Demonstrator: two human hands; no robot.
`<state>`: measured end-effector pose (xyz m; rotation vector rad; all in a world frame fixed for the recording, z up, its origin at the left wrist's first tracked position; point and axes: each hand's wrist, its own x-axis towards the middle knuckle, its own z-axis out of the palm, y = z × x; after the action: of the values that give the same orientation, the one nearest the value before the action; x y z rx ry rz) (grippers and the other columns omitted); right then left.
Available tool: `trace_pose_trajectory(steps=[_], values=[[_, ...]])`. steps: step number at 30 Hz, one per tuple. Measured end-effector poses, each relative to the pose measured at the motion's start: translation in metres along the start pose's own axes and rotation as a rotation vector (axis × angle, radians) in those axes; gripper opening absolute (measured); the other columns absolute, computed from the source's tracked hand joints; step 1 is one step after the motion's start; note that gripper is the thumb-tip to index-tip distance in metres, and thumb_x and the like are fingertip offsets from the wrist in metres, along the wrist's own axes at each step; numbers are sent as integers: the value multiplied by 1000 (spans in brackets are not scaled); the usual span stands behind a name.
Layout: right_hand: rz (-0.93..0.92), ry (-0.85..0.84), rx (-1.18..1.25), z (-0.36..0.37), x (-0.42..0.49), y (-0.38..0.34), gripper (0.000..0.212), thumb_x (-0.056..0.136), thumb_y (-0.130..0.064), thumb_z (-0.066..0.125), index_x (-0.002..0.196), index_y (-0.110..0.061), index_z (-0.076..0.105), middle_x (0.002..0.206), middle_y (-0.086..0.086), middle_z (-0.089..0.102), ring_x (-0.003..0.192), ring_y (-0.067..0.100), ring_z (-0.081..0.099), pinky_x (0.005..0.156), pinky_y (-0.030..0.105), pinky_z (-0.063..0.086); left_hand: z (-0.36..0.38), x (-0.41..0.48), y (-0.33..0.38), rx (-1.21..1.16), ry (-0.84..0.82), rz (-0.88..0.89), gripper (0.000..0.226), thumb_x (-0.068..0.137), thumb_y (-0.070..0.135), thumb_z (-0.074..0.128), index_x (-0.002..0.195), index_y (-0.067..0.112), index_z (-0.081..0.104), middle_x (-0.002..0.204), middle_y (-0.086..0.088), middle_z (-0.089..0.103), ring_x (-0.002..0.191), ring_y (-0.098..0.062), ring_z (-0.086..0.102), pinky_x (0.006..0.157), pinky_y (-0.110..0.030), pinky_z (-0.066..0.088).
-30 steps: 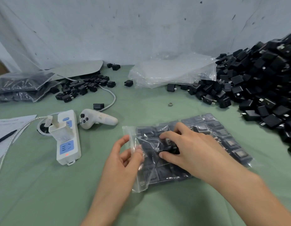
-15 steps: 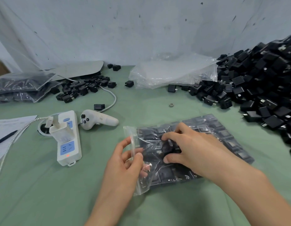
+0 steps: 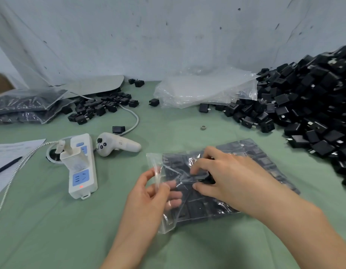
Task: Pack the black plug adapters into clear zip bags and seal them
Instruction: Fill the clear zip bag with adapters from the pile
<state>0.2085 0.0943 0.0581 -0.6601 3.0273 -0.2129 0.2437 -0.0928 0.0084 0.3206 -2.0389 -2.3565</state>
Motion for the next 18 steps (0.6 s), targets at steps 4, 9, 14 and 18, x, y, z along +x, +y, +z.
trace_pose_trajectory(steps=[4,9,14,18], values=[[48,83,122,-5,-2,19,53,78,-77,40,126,-54,45,105,-25,44,83,4,55,70,30,41,-2,1,1,-2,-89,-70,23,98,-3,50,118,9,49,89,-14,77,62,-22,72,54,-22,56],[130,303,477,-5,-3,28,32,81,-73,48,101,-50,59,97,-27,51,81,-5,57,66,18,44,-8,2,5,-62,-187,-171,37,84,5,65,115,8,45,99,-15,76,70,-27,72,58,-28,59],[302,417,1373,-13,1,8,37,92,-52,61,75,-21,66,65,2,55,50,13,48,43,23,40,-14,3,16,-95,-77,-111,21,98,7,51,117,12,59,94,-17,76,70,-29,74,55,-26,58],[428,284,1711,-17,2,-8,42,96,-50,55,66,-23,66,69,8,62,52,17,54,40,27,41,-23,3,24,392,363,359,22,99,25,55,111,42,58,88,7,71,68,-6,65,63,-24,52]])
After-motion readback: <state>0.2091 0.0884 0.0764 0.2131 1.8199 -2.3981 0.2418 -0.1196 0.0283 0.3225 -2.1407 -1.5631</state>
